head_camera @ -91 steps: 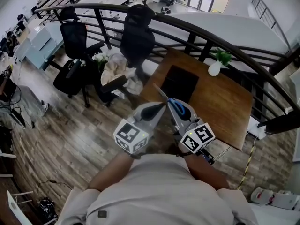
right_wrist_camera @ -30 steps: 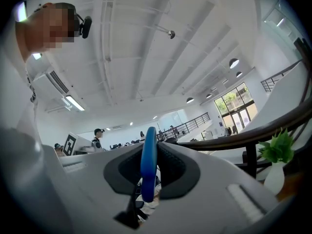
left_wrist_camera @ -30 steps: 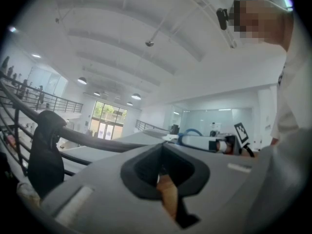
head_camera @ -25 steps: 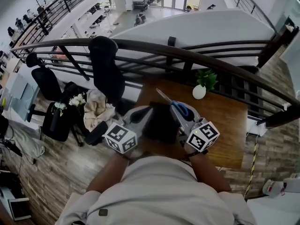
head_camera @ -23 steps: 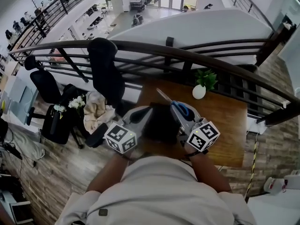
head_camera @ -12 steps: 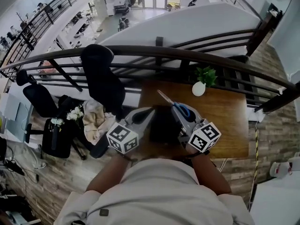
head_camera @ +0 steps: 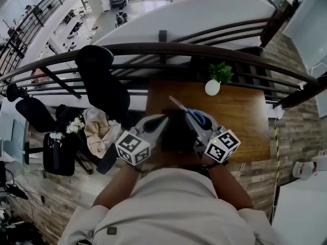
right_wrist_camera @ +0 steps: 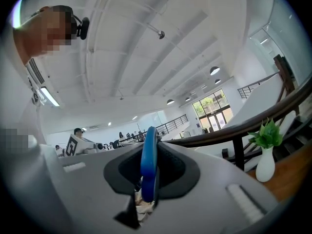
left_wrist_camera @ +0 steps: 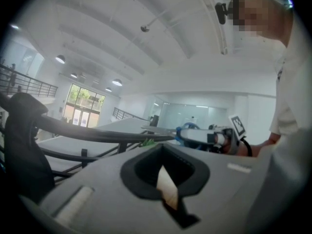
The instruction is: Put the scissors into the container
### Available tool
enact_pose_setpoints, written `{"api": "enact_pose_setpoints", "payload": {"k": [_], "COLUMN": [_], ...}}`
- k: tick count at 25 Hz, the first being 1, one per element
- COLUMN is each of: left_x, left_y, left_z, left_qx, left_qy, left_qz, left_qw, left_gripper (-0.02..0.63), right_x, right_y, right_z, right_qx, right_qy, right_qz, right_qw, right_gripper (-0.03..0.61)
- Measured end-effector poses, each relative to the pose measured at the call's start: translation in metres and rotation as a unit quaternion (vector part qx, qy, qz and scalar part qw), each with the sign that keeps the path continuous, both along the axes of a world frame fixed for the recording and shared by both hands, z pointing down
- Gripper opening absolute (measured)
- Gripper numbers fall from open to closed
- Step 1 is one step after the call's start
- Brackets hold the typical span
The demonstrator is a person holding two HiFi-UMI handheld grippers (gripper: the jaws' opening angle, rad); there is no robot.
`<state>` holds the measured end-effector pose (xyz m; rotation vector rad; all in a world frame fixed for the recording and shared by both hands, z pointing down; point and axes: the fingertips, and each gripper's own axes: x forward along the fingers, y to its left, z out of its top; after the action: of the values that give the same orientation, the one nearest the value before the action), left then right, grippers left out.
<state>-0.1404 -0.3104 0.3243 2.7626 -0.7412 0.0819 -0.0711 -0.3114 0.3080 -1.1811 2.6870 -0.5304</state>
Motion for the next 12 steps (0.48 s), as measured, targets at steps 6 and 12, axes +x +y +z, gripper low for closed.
{"api": "enact_pose_setpoints", "payload": {"k": [6, 12], "left_x": [-0.005, -0.002], "left_y": [-0.018, -0.036], "left_z": [0.024, 0.052], "left_qx": [-0.006, -0.031], "left_qy": [-0.016, -0.025], "left_qz": [-0.010, -0.027], "left_qw": [0.9998, 0.9988], "left_gripper": [0.003, 0.003], "right_x": [0.001, 0.012], "right_y": [-0.017, -0.037], "right_z": [0.025, 0.053], "right_qx": [-0.035, -0.072], "right_qy": [0.003, 0.007], "right_qz": [-0.018, -0.027], "right_qw": [0.999, 0.997], "right_gripper": [0.054, 0.054]}}
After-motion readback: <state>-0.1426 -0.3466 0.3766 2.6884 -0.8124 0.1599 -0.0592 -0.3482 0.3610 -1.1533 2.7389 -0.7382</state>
